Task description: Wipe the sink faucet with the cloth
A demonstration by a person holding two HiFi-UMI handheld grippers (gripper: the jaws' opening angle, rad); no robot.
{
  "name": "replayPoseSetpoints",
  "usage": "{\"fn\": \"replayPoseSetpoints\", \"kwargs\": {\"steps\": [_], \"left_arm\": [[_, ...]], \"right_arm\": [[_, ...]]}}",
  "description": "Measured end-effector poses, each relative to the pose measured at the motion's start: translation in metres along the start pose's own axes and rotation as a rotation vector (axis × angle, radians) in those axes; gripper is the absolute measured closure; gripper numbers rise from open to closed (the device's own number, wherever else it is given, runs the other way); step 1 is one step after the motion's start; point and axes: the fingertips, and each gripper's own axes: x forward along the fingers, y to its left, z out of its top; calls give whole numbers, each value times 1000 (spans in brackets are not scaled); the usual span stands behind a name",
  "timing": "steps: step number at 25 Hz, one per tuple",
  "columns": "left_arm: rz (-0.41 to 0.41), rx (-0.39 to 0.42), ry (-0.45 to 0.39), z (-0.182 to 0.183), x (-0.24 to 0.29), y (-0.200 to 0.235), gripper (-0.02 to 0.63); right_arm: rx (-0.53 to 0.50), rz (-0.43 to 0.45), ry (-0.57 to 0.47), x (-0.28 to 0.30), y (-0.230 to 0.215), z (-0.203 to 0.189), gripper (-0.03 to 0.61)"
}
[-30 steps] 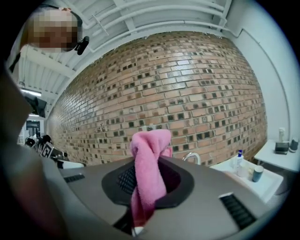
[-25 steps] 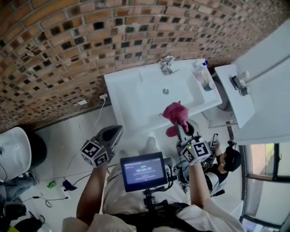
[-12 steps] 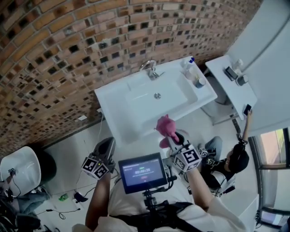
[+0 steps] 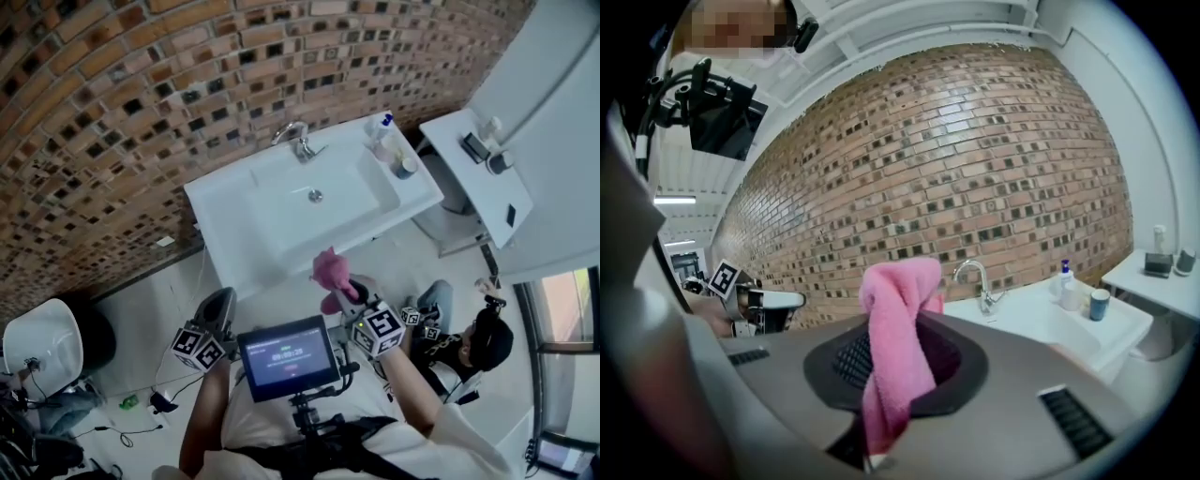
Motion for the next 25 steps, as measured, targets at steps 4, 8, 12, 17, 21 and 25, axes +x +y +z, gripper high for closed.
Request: {"fn": "replayPoseSetpoints", "kwargs": {"steps": [4,8,12,17,21,25], "left_arm": [[14,4,17,-4,-1,-3,614],[22,11,24,-7,-2,-2,614],[19,14,34,-11,-1,1,614],[8,10,53,-9,2,2,614],[3,11,58,-10,5,5,614],[1,9,58,-9,6,9,614]], "right_arm": [[22,10,-16,0,-4,-2,514],[91,-38,-49,-5,-16,-4,515],[136,-45,-79,-9,-22,-3,517],[123,-43,-79,-7,-18,-4,517],[125,-42,-74,-3,-16,-6,517],[117,-38,-70,3,-12,-6,517]]}}
